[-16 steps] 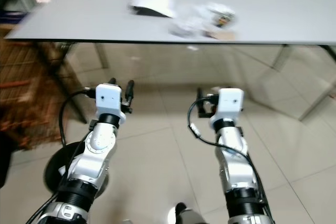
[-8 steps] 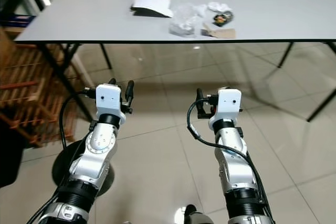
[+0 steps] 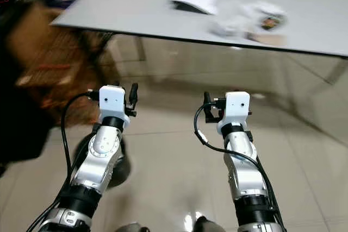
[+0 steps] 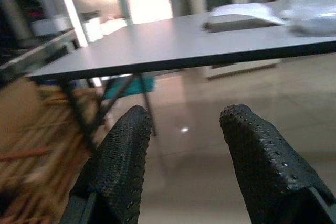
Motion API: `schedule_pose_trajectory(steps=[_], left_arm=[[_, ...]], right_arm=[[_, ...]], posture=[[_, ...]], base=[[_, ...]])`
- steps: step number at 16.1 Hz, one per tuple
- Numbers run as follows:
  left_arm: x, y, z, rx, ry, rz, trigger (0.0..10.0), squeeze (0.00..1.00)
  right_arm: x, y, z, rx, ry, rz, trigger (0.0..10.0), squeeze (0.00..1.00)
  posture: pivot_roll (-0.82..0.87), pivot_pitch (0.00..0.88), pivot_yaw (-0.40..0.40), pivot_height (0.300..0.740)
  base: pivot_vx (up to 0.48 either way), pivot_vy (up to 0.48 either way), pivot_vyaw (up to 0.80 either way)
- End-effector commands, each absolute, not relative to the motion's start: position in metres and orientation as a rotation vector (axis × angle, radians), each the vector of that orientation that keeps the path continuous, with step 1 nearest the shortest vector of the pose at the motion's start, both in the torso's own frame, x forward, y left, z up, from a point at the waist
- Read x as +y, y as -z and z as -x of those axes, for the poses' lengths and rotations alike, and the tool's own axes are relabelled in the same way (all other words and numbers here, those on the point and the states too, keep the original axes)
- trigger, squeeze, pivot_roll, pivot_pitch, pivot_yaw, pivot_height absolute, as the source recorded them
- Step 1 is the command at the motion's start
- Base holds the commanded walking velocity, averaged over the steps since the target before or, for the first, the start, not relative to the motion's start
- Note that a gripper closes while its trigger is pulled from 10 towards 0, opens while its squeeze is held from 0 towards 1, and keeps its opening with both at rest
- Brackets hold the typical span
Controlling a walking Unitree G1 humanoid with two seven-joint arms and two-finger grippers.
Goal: Picking trash to rubbish bin
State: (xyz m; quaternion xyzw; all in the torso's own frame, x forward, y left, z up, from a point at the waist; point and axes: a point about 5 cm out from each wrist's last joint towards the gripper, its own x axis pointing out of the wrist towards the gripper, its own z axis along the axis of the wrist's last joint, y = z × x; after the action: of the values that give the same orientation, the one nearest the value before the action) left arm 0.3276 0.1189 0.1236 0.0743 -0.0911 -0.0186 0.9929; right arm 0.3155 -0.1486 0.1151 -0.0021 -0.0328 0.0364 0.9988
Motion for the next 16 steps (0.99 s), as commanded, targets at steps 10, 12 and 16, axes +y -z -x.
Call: schedule_pose_trajectory(steps=[10,12,16], left_arm=[[0.1220,-0.1207,-0.3289,-0.155,0.026,-0.185,10.0,0.00],[0.1222,-0.1206,-0.3292,-0.153,0.025,-0.183,10.0,0.00],[0.1231,-0.1207,-0.3293,-0.153,0.021,-0.181,10.0,0.00]], right_arm=[[-0.1479,-0.1149,-0.3168,-0.053,-0.067,-0.035,10.0,0.00],[-0.1479,-0.1159,-0.3172,-0.061,-0.065,-0.032,10.0,0.00],[-0.1457,-0.1159,-0.3166,-0.066,-0.075,-0.023,10.0,0.00]], posture=[[-0.06,0.119,0.046,0.740],[-0.06,0.119,0.047,0.740],[-0.06,0.113,0.049,0.740]], base=[[0.172,0.024,-0.04],[0.354,0.000,-0.40],[0.342,0.000,0.00]])
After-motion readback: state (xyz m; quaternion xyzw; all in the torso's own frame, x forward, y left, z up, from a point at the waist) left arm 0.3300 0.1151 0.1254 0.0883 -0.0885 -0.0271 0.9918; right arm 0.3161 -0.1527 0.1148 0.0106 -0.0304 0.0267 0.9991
